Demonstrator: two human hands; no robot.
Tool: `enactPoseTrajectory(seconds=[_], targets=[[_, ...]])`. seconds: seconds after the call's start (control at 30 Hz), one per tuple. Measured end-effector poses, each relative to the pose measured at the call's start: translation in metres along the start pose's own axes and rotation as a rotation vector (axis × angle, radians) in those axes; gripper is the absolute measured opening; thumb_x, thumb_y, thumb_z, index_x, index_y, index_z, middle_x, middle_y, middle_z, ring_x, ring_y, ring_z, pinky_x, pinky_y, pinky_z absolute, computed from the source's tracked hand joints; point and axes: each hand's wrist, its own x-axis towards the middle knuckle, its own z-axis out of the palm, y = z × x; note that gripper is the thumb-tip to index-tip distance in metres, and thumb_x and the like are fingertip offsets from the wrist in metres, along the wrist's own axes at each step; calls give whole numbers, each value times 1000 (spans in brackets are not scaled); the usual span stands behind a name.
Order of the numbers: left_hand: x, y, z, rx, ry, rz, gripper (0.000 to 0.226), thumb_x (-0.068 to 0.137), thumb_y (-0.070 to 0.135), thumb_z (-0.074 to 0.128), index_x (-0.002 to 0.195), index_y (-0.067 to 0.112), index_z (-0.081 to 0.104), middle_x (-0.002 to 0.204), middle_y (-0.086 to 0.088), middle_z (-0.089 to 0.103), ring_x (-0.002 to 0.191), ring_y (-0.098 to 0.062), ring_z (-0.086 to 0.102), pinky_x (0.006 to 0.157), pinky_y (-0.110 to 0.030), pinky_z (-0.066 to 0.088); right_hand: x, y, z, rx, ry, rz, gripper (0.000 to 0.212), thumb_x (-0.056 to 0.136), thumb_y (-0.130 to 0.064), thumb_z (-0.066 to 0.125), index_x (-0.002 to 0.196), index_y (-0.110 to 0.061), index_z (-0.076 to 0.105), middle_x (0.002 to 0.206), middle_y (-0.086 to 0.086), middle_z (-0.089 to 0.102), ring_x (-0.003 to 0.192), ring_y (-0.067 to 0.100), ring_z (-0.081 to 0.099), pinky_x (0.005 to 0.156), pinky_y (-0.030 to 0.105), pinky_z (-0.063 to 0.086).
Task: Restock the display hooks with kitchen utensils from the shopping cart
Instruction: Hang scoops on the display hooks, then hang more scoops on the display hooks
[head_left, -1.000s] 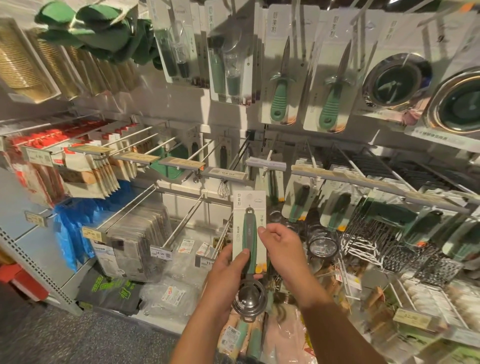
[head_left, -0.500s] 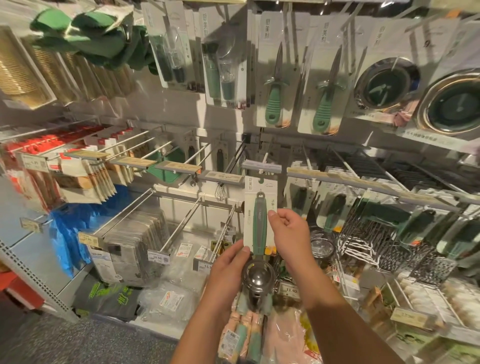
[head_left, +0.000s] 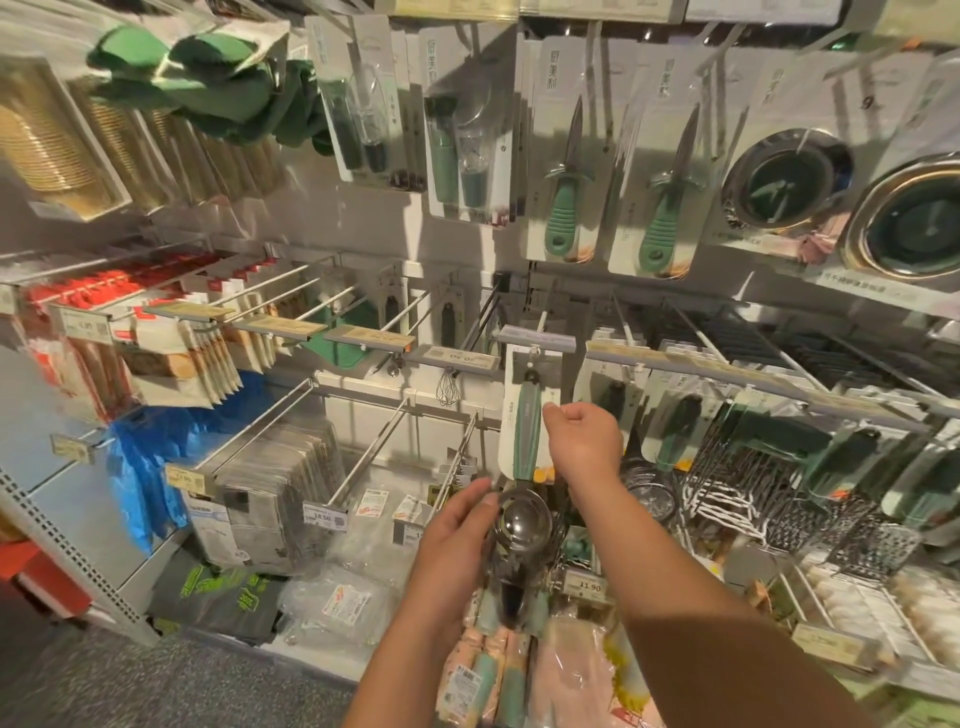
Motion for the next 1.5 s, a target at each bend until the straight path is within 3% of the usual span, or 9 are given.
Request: enactPoseTrajectory(seconds=[0.2, 0.37, 0.47, 0.57, 0.67, 0.9, 1.0, 1.33, 1.5], targets=[[0, -7, -13, 30, -7, -11, 19, 101, 28, 66, 116, 39, 70, 112, 18, 76, 99, 4, 69, 79, -21, 50, -7, 25, 9, 6, -95, 150, 35, 99, -45, 63, 119, -16, 64, 111, 0, 69, 103, 25, 64, 88, 35, 49], [6, -7, -12, 16, -14, -39, 17, 103, 24, 61, 115, 28, 72, 108, 0, 78, 102, -18, 70, 87, -36, 56, -35, 55, 5, 58, -137, 193, 25, 99, -38, 65, 89, -16, 71, 94, 3, 74, 91, 23, 68, 89, 43, 56], [14, -8, -1, 98, -87, -42, 16, 103, 29, 61, 115, 29, 72, 110, -1, 77, 101, -19, 69, 90, -38, 54, -56, 71, -8, 119, -135, 207, 40, 101, -34, 62, 77, -2, 64, 71, 6, 59, 69, 23, 57, 70, 36, 47], [20, -16, 15, 170, -233, -44, 18, 104, 29, 59, 117, 26, 71, 106, -2, 76, 94, -18, 68, 89, -41, 58, -73, 91, -28, 150, -9, 288, 35, 93, -37, 68, 72, -9, 68, 61, -1, 58, 62, 19, 55, 59, 29, 42], [16, -30, 38, 255, -410, -55, 17, 106, 25, 56, 116, 20, 70, 103, -4, 72, 91, -15, 64, 73, -21, 57, -91, 117, -54, 165, 94, 342, 26, 76, -42, 65, 60, -22, 69, 60, 2, 60, 63, 20, 54, 59, 32, 42], [-22, -86, 102, 525, -666, -151, 11, 104, 38, 58, 105, 30, 67, 104, 0, 74, 86, -18, 66, 67, -29, 46, -154, 179, -146, 256, 329, 496, 27, 91, -33, 72, 74, -12, 73, 76, 11, 72, 66, 22, 63, 63, 35, 48], [-51, -111, 143, 511, -744, -249, 15, 107, 26, 51, 99, 23, 63, 90, -1, 68, 69, -15, 58, 57, -26, 40, -180, 204, -191, 309, 425, 554, 27, 92, -33, 73, 77, -11, 70, 76, 8, 68, 65, 21, 60, 63, 37, 46], [-204, -213, 290, 712, -1016, -273, 10, 104, 36, 58, 100, 29, 63, 101, 0, 71, 76, -14, 60, 64, -26, 43, -301, 319, -371, 370, 704, 696, 30, 97, -33, 69, 102, -4, 70, 87, 7, 69, 72, 18, 62, 63, 31, 48], [-273, -278, 351, 825, -1135, -316, 22, 105, 38, 55, 118, 22, 63, 106, 1, 70, 83, -15, 62, 74, -30, 47, -364, 377, -447, 409, 825, 780, 18, 97, -25, 69, 94, -8, 69, 87, 8, 69, 73, 16, 62, 65, 27, 50]])
